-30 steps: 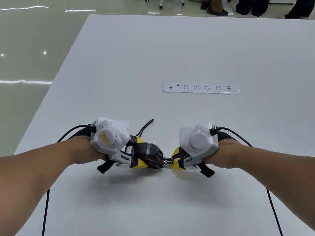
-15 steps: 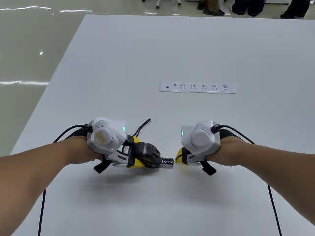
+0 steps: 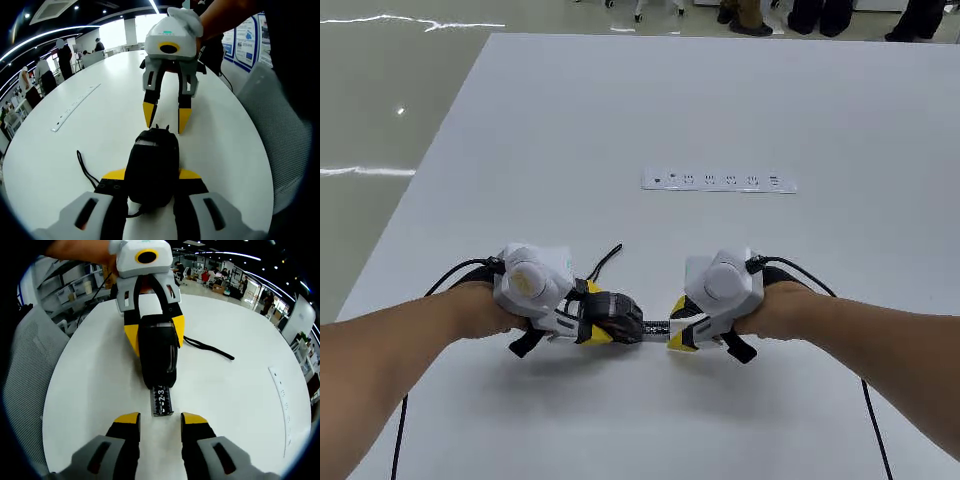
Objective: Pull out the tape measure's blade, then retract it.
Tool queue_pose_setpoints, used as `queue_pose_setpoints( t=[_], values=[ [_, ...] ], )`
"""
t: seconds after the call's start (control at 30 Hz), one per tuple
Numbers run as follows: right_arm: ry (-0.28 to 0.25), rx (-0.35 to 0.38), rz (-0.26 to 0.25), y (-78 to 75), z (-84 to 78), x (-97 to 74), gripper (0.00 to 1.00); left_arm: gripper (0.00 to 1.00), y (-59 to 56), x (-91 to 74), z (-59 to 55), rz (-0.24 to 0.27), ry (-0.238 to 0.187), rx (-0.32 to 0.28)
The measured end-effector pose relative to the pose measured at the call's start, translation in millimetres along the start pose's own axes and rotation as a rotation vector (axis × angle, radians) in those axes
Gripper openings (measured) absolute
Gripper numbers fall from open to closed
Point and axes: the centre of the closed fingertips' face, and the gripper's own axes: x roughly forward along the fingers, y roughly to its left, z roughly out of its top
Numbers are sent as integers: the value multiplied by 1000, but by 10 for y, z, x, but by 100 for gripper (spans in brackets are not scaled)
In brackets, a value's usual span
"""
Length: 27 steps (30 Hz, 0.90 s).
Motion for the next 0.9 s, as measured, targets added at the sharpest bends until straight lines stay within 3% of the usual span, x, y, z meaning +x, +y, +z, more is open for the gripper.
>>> queue_pose_setpoints(
  t=[0.17, 0.23, 0.43, 0.5, 0.9],
  values=[
    [-2, -31, -10, -6, 71, 47, 22, 30, -5, -1, 4, 5, 0, 5],
    [12, -42, -30, -35, 90, 81, 22, 30, -5, -3, 1, 6, 2, 6],
    [20, -61, -3, 7, 154, 144, 22, 30, -9, -7, 1, 8, 5, 9],
    [33, -62, -9, -13, 132, 152, 17, 30, -14, -12, 0, 4, 8, 13],
    [87, -83, 12, -23, 24, 72, 13, 29, -20, -25, -11, -2, 18, 8]
  ],
)
